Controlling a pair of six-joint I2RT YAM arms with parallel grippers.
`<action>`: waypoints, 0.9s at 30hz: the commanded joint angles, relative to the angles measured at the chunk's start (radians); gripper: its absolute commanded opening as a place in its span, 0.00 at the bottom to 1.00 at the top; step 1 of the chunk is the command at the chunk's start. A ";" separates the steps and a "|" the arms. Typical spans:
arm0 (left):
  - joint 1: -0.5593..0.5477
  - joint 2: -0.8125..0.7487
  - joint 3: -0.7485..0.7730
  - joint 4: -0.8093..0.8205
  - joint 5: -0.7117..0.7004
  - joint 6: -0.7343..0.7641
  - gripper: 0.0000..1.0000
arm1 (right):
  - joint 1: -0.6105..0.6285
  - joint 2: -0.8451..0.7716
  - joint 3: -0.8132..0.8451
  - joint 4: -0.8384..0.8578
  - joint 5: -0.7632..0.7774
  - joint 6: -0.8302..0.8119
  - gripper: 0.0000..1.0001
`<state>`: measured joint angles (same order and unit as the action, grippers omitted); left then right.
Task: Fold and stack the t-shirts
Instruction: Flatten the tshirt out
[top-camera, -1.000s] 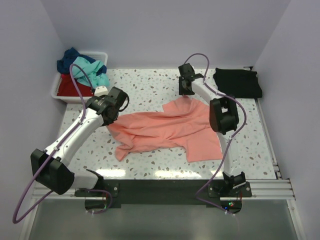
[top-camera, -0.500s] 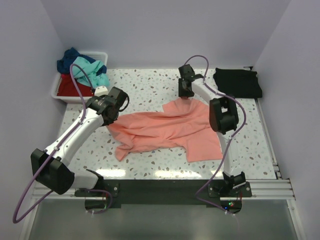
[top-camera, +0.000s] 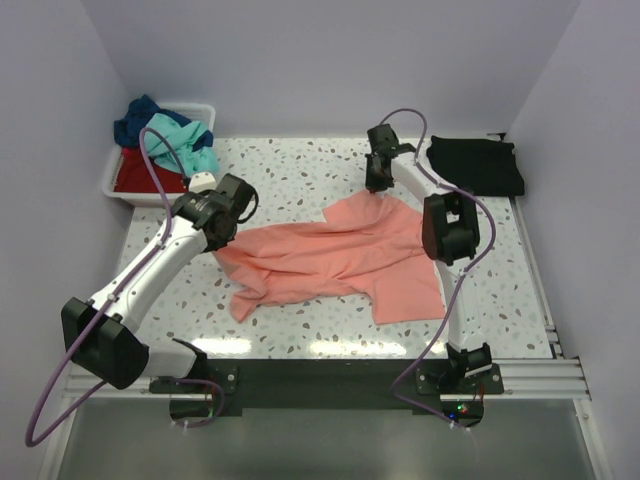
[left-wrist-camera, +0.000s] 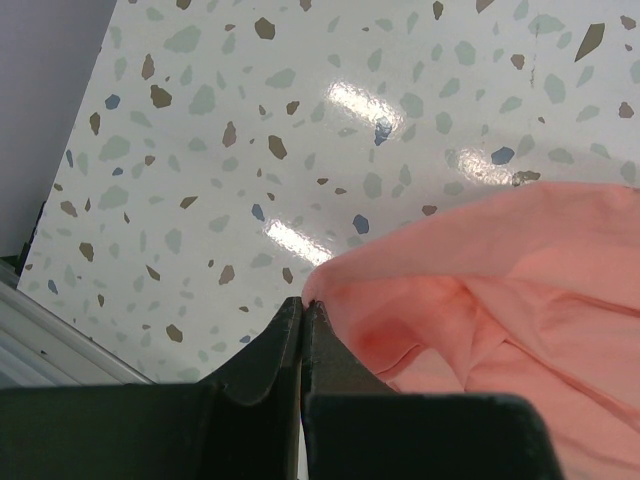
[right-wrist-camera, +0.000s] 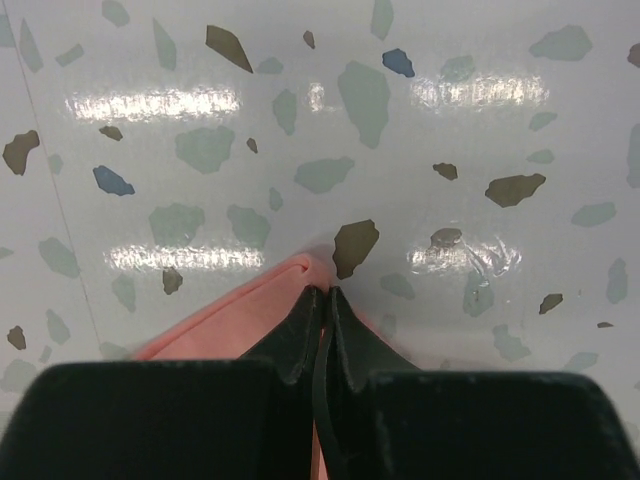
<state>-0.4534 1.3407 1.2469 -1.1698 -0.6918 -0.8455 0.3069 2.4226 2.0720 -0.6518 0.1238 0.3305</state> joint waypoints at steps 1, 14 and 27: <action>0.005 -0.029 0.016 0.002 -0.023 0.009 0.00 | 0.001 0.017 -0.015 -0.075 0.046 -0.001 0.00; 0.005 -0.041 0.058 0.035 -0.064 0.060 0.00 | 0.001 -0.267 -0.188 0.012 0.172 -0.002 0.00; 0.021 0.051 0.336 0.208 -0.138 0.253 0.00 | 0.001 -0.758 -0.299 0.021 0.379 -0.067 0.00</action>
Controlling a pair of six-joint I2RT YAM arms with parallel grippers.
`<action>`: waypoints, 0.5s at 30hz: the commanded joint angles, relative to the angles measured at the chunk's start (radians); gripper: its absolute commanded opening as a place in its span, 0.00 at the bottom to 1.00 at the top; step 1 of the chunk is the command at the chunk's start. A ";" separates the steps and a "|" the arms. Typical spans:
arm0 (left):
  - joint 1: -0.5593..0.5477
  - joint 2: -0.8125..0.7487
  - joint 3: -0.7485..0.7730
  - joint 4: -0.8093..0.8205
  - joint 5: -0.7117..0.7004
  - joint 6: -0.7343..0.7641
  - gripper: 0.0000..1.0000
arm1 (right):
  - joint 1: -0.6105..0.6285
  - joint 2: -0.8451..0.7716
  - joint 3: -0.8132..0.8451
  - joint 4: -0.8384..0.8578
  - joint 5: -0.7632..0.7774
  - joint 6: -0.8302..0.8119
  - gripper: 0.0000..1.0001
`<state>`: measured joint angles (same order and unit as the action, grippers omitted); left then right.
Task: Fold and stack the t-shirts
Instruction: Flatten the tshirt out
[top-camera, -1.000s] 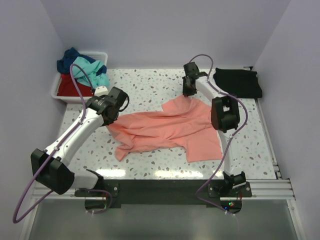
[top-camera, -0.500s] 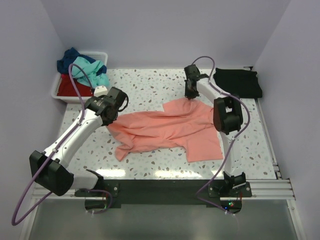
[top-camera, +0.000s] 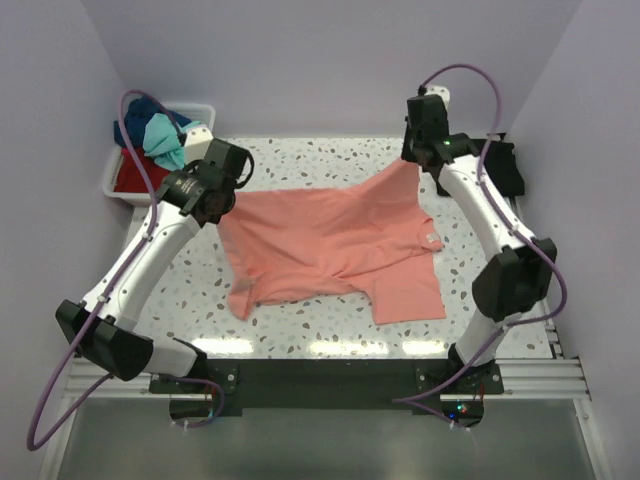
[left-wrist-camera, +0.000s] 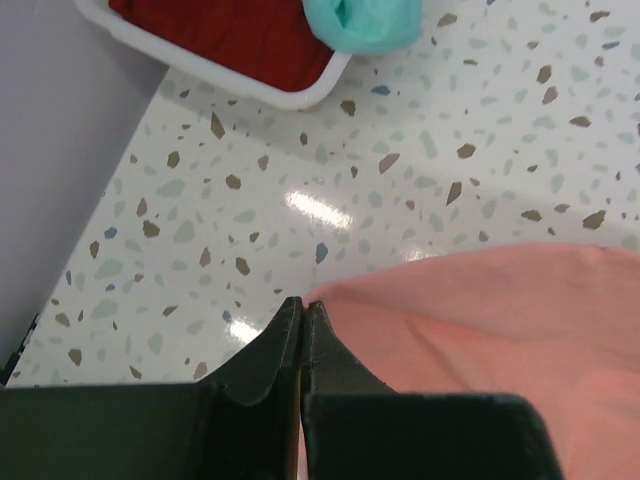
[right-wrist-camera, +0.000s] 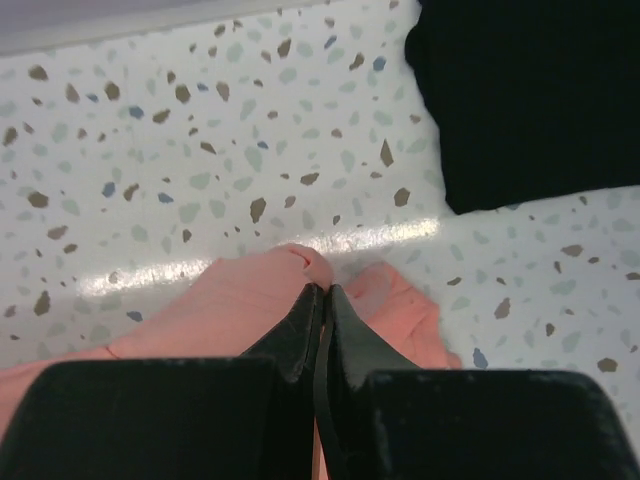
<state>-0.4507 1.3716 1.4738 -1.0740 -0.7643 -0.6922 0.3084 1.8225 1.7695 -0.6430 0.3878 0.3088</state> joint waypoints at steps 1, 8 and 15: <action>0.021 0.032 0.126 0.124 -0.067 0.114 0.00 | 0.000 -0.179 0.028 0.008 0.131 -0.053 0.00; 0.059 0.073 0.275 0.279 -0.082 0.266 0.00 | -0.002 -0.353 0.165 -0.033 0.209 -0.132 0.00; 0.081 0.099 0.431 0.440 -0.037 0.416 0.00 | 0.000 -0.480 0.303 0.002 0.224 -0.218 0.00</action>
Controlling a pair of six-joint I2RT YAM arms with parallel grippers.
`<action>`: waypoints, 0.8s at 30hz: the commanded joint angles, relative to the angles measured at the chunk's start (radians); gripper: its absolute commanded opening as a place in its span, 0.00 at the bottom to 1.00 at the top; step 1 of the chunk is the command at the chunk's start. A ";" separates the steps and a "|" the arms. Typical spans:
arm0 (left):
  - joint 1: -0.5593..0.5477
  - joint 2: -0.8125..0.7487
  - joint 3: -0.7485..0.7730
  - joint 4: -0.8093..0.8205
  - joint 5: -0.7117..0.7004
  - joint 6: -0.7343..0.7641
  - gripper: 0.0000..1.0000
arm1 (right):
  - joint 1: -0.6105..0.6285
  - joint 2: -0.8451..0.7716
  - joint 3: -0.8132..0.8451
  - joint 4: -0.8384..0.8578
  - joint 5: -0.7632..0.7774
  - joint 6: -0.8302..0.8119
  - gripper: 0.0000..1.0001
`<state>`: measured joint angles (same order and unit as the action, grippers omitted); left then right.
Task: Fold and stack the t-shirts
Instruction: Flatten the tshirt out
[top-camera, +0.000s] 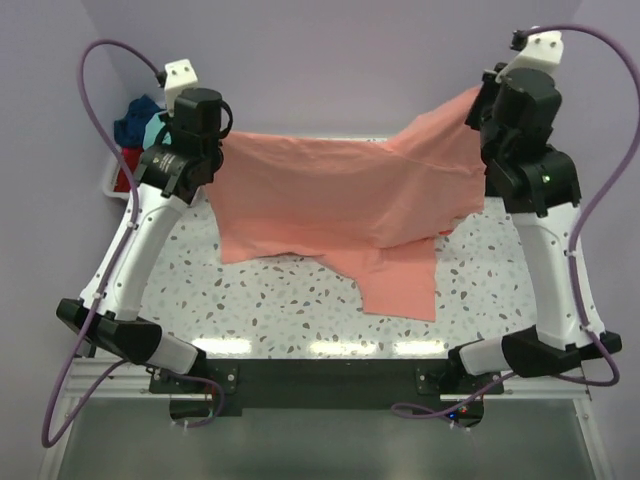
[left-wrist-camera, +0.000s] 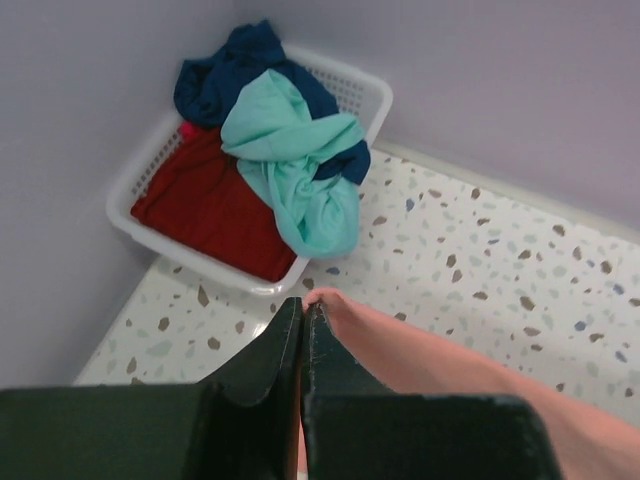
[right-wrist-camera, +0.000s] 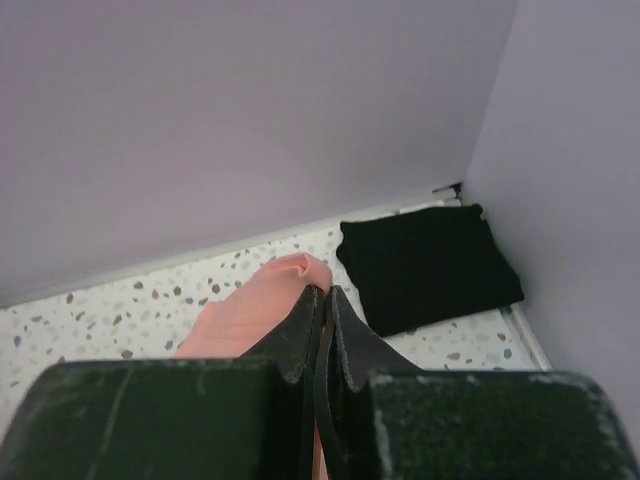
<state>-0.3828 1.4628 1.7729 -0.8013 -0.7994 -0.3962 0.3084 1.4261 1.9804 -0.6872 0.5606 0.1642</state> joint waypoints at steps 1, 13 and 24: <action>0.013 0.010 0.158 0.178 0.012 0.126 0.00 | -0.002 -0.107 0.101 0.055 0.051 -0.084 0.00; 0.013 -0.117 0.224 0.409 0.201 0.224 0.00 | 0.000 -0.190 0.247 0.153 -0.025 -0.146 0.00; 0.013 -0.356 0.131 0.346 0.269 0.246 0.00 | 0.000 -0.331 0.310 0.078 -0.149 -0.121 0.00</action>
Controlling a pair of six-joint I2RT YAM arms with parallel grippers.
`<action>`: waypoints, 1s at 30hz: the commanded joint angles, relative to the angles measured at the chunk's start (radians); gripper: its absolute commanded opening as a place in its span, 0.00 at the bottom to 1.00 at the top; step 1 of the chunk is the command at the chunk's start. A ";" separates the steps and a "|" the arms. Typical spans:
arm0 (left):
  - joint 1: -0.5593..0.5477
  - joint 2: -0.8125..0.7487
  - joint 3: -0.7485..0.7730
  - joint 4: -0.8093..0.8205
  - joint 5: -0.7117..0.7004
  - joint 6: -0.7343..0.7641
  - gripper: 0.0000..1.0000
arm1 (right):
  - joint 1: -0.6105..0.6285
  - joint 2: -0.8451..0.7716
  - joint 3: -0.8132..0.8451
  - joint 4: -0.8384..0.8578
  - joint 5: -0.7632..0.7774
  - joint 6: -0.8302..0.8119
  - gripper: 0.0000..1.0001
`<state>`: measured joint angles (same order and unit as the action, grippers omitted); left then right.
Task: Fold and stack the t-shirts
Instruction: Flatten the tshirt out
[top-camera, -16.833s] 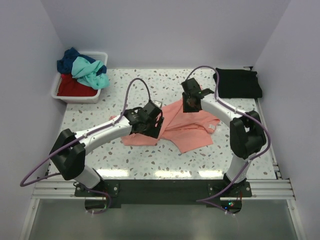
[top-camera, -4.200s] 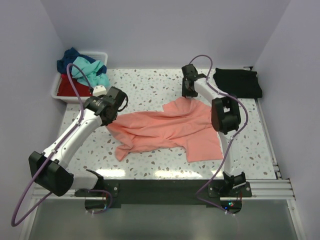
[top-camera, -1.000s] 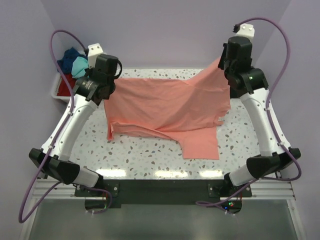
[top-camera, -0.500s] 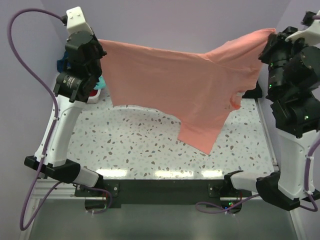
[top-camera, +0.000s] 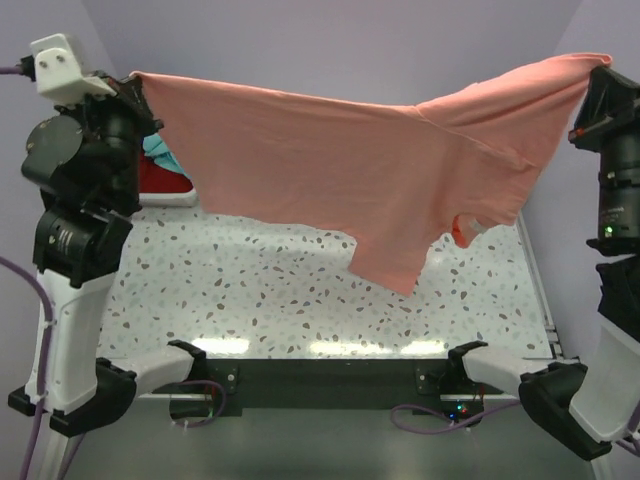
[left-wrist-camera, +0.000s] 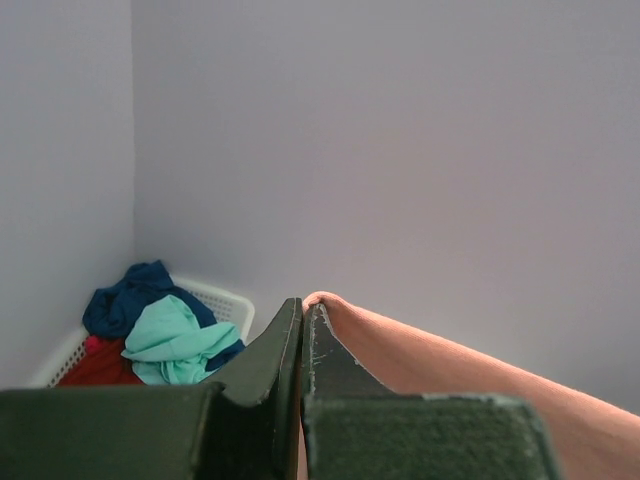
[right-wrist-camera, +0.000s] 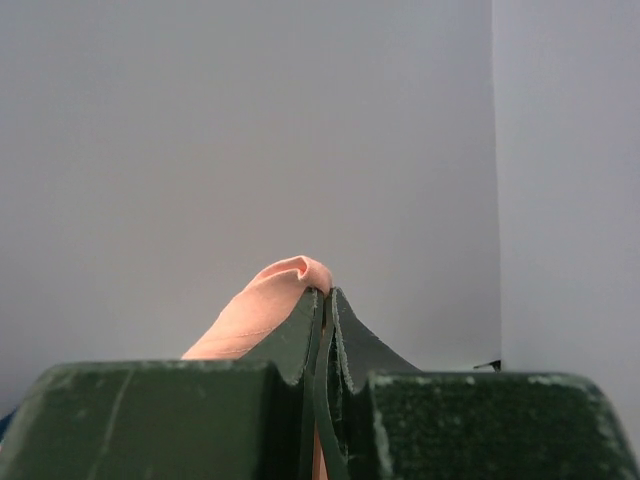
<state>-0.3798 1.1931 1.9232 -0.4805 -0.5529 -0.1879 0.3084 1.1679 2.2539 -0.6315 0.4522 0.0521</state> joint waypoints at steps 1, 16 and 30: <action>0.010 -0.101 -0.023 0.016 0.027 0.042 0.00 | -0.002 -0.098 0.032 0.023 -0.050 -0.006 0.00; 0.009 -0.018 0.014 0.100 0.001 0.085 0.00 | 0.000 -0.041 -0.085 0.141 0.003 -0.024 0.00; 0.009 0.148 0.089 0.246 -0.139 0.140 0.00 | 0.000 0.087 -0.034 0.184 0.071 -0.098 0.00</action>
<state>-0.3798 1.3571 1.9381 -0.3531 -0.6468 -0.0841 0.3084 1.2968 2.1685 -0.5354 0.4805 -0.0025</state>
